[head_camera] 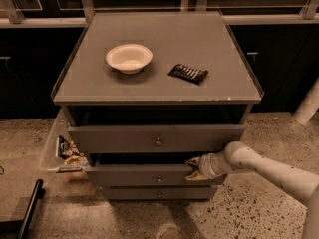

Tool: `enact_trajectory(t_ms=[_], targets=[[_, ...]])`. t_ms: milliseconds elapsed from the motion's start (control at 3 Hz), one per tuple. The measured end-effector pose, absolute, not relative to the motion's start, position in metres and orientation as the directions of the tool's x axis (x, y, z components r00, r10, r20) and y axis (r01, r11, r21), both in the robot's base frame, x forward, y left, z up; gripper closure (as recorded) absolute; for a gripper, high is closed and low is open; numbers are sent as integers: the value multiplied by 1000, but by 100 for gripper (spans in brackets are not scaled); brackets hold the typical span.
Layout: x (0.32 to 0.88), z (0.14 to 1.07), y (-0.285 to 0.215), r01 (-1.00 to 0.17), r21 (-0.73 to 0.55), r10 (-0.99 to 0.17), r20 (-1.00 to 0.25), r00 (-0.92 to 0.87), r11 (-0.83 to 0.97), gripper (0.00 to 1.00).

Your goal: Open middle drawer

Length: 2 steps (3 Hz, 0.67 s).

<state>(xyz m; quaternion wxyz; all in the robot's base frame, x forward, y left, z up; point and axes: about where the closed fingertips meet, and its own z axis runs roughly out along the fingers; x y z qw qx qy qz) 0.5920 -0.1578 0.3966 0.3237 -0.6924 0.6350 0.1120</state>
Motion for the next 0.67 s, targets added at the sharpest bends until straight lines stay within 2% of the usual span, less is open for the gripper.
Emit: enact_trajectory(t_ms=[333, 667], targets=[[592, 397, -158, -952, -306, -807, -566, 168, 16, 86], [592, 397, -158, -952, -306, -807, -566, 168, 16, 62]])
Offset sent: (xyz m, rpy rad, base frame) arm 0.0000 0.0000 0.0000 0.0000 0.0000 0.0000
